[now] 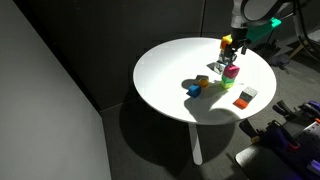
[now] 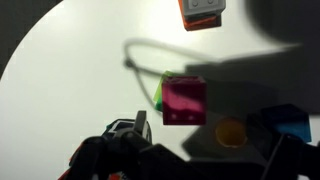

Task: Put the pink block on top of the blue block

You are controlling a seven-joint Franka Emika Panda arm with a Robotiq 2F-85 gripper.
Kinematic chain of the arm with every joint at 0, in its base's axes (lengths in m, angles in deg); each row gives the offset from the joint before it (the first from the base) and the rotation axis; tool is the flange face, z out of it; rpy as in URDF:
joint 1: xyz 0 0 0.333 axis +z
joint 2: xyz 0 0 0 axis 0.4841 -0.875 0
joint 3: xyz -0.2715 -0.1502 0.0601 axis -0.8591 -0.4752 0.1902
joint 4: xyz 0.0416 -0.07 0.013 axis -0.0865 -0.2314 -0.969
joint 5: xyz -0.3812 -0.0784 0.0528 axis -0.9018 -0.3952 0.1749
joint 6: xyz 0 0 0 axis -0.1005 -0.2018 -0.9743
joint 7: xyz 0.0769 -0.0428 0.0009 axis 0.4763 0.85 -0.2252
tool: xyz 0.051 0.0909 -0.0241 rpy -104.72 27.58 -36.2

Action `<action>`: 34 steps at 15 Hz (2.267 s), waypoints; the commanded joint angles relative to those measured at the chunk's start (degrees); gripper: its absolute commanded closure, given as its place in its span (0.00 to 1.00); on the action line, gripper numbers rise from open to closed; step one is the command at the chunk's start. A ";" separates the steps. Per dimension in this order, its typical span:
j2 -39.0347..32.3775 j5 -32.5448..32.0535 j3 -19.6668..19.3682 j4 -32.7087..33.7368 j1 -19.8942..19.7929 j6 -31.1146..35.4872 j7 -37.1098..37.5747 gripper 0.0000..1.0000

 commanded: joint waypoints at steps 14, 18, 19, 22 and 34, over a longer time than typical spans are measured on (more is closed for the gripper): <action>-2.99 10.77 -0.86 0.52 -2.77 5.51 -15.86 0.00; -2.88 11.21 -0.84 0.09 -2.45 5.47 -14.86 0.00; -2.89 11.20 -0.85 0.09 -2.46 5.51 -14.92 0.00; -2.89 11.20 -0.85 0.09 -2.46 5.51 -14.98 0.00; -7.88 11.67 -0.71 -0.09 -3.13 12.05 -15.94 0.00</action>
